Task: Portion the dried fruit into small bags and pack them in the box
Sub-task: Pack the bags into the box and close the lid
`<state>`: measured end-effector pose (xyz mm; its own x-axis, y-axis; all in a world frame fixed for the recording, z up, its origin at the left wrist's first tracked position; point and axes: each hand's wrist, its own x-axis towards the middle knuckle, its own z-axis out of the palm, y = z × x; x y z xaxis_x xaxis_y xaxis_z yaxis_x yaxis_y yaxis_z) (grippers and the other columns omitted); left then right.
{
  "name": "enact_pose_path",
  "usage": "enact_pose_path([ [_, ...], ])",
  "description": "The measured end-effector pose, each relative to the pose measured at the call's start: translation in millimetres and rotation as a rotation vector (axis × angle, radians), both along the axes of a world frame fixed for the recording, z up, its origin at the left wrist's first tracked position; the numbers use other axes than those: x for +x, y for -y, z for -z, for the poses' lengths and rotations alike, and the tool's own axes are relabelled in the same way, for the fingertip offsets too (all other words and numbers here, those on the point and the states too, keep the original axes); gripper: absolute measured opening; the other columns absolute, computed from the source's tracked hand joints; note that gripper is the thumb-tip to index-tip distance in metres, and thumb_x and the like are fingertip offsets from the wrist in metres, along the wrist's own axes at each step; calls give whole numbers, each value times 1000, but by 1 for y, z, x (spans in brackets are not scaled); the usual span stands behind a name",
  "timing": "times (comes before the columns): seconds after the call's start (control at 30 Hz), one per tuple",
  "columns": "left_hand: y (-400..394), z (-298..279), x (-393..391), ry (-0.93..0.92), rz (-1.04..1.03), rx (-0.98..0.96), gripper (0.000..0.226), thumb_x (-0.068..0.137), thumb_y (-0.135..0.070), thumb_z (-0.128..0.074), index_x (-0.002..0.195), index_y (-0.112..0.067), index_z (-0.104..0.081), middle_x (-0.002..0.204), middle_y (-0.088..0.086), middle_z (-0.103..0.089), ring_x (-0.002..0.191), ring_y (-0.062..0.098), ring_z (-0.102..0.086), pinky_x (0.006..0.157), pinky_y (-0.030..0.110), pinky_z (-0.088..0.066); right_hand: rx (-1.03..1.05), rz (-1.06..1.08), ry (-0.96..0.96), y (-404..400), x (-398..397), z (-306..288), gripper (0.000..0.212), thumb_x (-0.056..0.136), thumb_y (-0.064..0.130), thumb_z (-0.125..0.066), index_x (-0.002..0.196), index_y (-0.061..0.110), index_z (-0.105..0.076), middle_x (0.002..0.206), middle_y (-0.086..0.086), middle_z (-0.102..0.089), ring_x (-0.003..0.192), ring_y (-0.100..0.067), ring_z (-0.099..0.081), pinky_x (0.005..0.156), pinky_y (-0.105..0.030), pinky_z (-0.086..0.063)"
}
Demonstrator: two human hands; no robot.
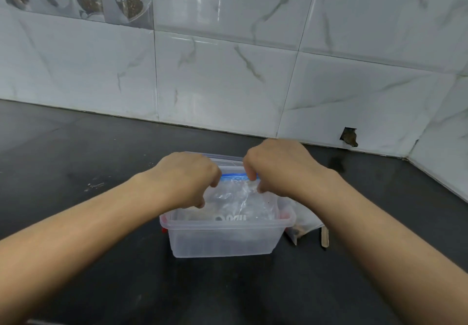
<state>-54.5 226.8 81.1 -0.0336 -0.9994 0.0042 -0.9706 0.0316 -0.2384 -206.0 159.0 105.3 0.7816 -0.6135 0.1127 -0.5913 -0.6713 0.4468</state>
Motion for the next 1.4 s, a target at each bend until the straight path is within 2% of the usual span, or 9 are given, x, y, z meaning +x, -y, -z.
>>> enact_pose_path([
  [0.17,11,18,-6,101,3,60,46,84,-18,-67,127,-19,-52,123,3,-59,113,23,-55,77,30,-44,85,16,-108,4,-3,25,30,83,0,-60,111,13,-62,98,-5,-61,86,-25,-60,57,-28,-37],
  [0.37,9,23,-8,237,27,135,26,89,-13,-56,115,-12,-57,112,6,-62,103,23,-59,61,27,-37,-3,-92,-172,2,0,40,30,78,-7,-48,63,15,-34,61,1,-35,51,-15,-30,53,-26,-23],
  [0.47,11,26,-10,338,84,188,24,88,-2,-46,107,-7,-59,111,10,-63,102,26,-60,64,29,-38,32,-107,-163,4,0,46,21,83,-1,-51,91,16,-60,76,2,-55,67,-19,-49,71,-32,-30],
  [0.57,13,25,-10,346,86,207,23,89,-4,-47,108,-7,-60,113,10,-63,104,27,-60,73,31,-43,69,-103,-171,8,-1,49,30,86,5,-54,111,18,-63,98,1,-67,89,-20,-59,79,-34,-32],
  [0.7,15,19,-9,252,27,229,16,88,-14,-59,102,-9,-60,109,9,-64,91,26,-59,59,29,-41,183,-86,-174,14,-3,48,33,85,10,-59,115,22,-61,106,5,-67,99,-18,-59,80,-34,-30],
  [0.83,19,3,-9,120,-19,76,16,90,-28,-55,97,-13,-60,108,6,-64,98,26,-61,71,32,-46,481,-43,146,18,-19,20,38,82,23,-69,119,27,-62,111,11,-68,101,-8,-61,88,-29,-47],
  [1.03,40,-22,-32,-222,148,-221,25,92,-24,-47,108,-30,-64,109,-5,-68,100,20,-62,85,37,-51,421,210,727,33,-81,-6,23,84,22,-64,107,25,-70,102,9,-71,91,-6,-62,83,-24,-47],
  [1.13,65,-27,-60,-360,301,-124,34,92,-16,-50,121,-31,-60,122,-10,-63,111,13,-57,95,33,-45,455,450,725,44,-111,10,23,83,29,-67,105,23,-70,105,6,-70,91,-11,-62,80,-26,-47],
  [1.4,149,-2,-109,-259,423,169,72,84,2,-59,143,-29,-33,145,-1,-43,128,20,-44,103,35,-40,606,706,643,47,-132,54,54,78,64,-61,97,13,-63,95,-2,-67,89,-19,-63,77,-35,-50],
])
